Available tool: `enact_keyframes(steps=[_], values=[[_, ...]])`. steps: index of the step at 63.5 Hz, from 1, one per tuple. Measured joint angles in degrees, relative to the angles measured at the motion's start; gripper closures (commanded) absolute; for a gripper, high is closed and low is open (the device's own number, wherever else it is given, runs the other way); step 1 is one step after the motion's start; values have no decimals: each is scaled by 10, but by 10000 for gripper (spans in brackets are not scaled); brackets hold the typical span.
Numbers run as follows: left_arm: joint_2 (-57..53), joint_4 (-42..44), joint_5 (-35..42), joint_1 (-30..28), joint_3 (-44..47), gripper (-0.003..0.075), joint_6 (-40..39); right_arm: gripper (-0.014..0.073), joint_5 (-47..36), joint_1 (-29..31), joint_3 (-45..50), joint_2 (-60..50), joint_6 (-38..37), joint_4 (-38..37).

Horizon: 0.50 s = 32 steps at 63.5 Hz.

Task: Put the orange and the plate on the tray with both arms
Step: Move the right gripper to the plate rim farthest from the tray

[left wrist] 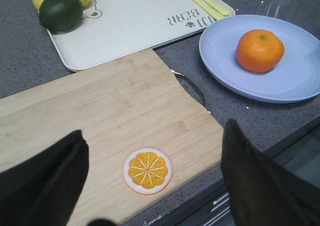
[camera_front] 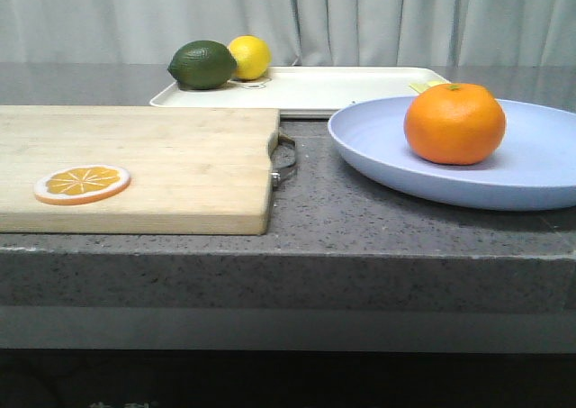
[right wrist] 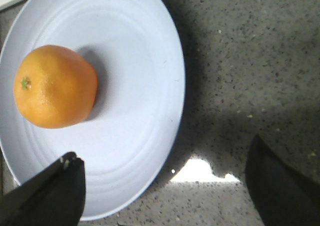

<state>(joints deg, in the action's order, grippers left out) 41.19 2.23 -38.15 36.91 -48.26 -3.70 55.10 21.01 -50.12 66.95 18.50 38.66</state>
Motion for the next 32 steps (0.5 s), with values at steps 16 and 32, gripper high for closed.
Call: enact_keyframes(steps=[16,32], values=[[0,0,1,0,0,194,0,-59,-19,1,31,46,27,60],[0,0,2,0,0,194,0,-59,-17,1,31,108,67,121]])
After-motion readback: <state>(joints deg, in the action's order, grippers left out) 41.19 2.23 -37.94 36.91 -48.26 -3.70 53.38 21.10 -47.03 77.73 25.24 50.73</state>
